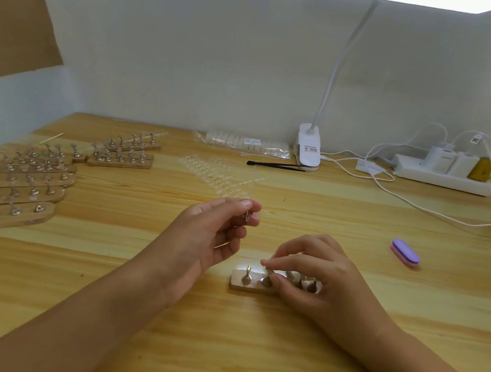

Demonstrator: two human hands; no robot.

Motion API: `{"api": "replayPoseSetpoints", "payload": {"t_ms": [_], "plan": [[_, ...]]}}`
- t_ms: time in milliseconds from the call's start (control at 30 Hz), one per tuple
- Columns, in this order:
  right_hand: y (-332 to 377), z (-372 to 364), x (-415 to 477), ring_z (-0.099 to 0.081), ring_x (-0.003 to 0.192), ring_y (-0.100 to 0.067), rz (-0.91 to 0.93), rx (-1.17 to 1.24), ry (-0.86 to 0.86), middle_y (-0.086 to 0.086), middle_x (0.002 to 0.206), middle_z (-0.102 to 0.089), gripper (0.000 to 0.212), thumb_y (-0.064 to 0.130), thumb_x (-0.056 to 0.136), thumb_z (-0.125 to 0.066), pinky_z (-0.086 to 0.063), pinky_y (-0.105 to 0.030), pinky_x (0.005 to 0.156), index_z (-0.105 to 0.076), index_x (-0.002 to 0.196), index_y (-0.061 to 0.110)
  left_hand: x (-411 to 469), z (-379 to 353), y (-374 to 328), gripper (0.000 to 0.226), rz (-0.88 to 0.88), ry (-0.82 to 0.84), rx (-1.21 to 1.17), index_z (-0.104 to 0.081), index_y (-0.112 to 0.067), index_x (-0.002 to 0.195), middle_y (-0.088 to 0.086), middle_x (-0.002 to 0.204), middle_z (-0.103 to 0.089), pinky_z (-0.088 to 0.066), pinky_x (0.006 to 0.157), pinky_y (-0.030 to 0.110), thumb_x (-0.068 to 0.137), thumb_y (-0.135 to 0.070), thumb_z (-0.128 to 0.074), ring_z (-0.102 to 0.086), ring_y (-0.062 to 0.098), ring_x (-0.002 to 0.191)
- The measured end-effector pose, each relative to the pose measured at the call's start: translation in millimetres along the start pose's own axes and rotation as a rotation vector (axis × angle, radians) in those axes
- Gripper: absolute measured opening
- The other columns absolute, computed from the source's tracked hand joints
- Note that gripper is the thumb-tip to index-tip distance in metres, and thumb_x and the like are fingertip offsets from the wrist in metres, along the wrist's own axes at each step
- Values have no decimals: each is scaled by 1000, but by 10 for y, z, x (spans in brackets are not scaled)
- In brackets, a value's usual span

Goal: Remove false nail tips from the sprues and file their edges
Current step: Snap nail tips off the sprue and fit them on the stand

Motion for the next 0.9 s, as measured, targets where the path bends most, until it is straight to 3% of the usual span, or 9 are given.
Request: {"api": "replayPoseSetpoints", "payload": {"t_ms": [267, 433, 533, 667, 900], "plan": [[-13, 7, -19, -53, 104, -7, -25, 19, 11, 15, 100, -64, 24, 21, 84, -76, -42, -19, 88, -76, 107, 29, -4, -3, 24, 24, 4, -17, -21, -81, -23, 93, -8, 82, -69, -54, 64, 16, 74, -34, -72, -62, 1, 70], [-10, 29, -19, -50, 113, -5, -39, 45, 3, 15, 111, -62, 42, 28, 83, -78, -38, -19, 97, -66, 123, 30, 3, -16, 53, 25, 24, 7, -80, -81, -16, 94, -6, 77, -65, -53, 64, 15, 74, -29, -74, -61, 3, 68], [38, 112, -29, -50, 116, -4, -30, 80, -64, 20, 114, -59, 38, 41, 82, -70, -37, -16, 98, -60, 119, 38, -1, -49, 57, 31, 23, 23, -79, -81, -13, 94, -3, 78, -68, -53, 63, 14, 67, -29, -80, -62, 3, 66], [108, 300, -66, -54, 116, -9, -12, 139, -211, 23, 116, -56, 33, 42, 83, -65, -38, -17, 99, -55, 114, 39, -33, -122, 23, 31, -5, 36, 7, -81, -16, 82, 0, 76, -71, -52, 62, 13, 57, -33, -84, -62, 4, 63], [-2, 322, -68, -55, 114, -13, -161, 288, -230, 17, 109, -61, 25, 47, 82, -60, -41, -22, 98, -59, 103, 33, -143, -262, -97, 23, -144, 86, 251, -73, -12, 84, 6, 83, -77, -52, 68, 14, 68, -29, -76, -69, 6, 73]]}}
Point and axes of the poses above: each hand's wrist, its own x-axis towards the middle knuckle, its own z-axis out of the back of the hand, y = z × x, the point moved 9 cm from there along x, towards the middle knuckle
